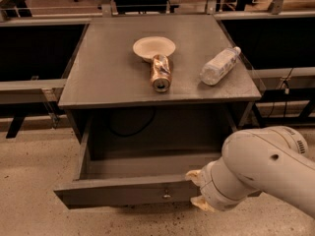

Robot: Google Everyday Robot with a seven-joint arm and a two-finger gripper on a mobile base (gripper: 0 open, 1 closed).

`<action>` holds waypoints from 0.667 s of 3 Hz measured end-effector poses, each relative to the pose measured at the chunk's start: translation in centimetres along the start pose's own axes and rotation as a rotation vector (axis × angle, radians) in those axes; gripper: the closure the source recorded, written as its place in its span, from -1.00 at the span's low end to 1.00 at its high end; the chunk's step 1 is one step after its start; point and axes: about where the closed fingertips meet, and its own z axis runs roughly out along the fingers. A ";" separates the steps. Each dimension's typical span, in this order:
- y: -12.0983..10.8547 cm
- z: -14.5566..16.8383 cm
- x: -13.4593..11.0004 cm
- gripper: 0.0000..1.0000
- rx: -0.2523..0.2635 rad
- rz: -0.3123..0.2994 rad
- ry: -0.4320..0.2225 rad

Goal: Close top drawer

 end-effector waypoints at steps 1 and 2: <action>-0.1 -0.4 -0.1 0.67 0.000 0.000 0.000; -0.1 -0.9 -0.1 0.09 0.004 0.005 -0.003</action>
Offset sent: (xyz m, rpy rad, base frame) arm 0.0005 -0.0007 0.0030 0.0077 0.0048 -0.0039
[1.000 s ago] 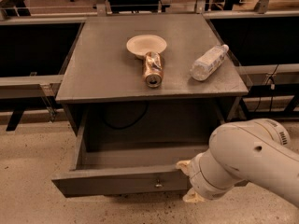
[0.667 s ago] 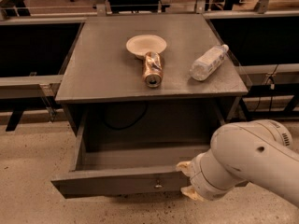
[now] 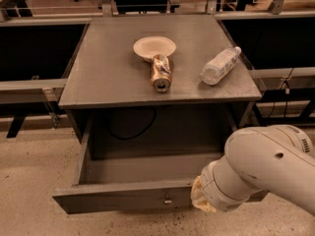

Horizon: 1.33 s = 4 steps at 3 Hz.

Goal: Close top drawer

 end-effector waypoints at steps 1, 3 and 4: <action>0.2 -0.9 0.4 0.31 0.025 0.030 -0.016; 1.3 -0.7 2.4 1.00 -0.011 0.080 -0.033; 1.9 1.7 5.4 1.00 -0.008 0.118 -0.010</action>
Offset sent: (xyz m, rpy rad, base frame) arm -0.0161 -0.0231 0.0240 0.0161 -0.0249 -0.0538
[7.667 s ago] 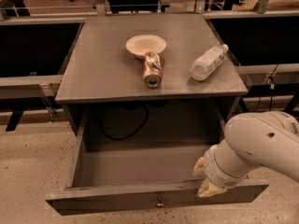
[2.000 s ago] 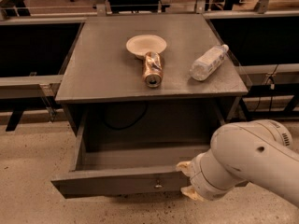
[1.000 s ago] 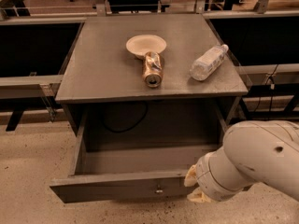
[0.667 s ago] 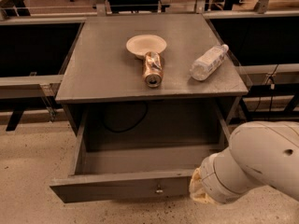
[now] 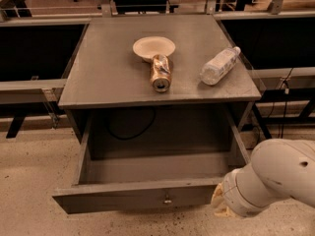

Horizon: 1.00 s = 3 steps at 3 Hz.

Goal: Close top drawer

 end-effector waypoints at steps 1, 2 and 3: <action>-0.9 2.7 1.7 1.00 0.039 -0.034 0.015; -2.3 4.8 1.1 1.00 0.094 -0.089 0.008; -2.3 4.9 1.0 0.65 0.098 -0.092 0.008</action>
Offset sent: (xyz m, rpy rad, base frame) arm 0.0536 0.0285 -0.0662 0.0160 -0.2210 0.1185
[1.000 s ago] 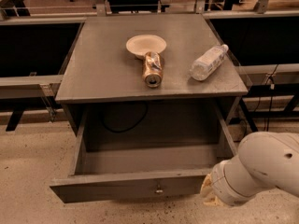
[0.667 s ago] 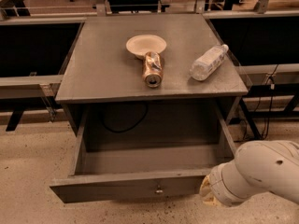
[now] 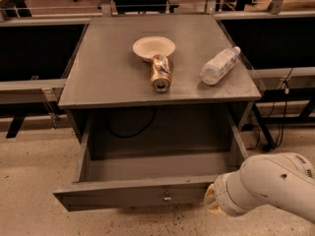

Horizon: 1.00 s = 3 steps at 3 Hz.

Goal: Close top drawer

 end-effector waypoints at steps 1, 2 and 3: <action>0.0 0.0 0.0 0.18 0.000 0.000 0.000; 0.0 0.0 0.0 -0.28 0.000 0.000 0.000; 0.0 0.0 0.0 -0.75 0.000 0.000 0.000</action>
Offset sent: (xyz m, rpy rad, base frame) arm 0.0000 0.0000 0.0000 0.0000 0.0000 0.0000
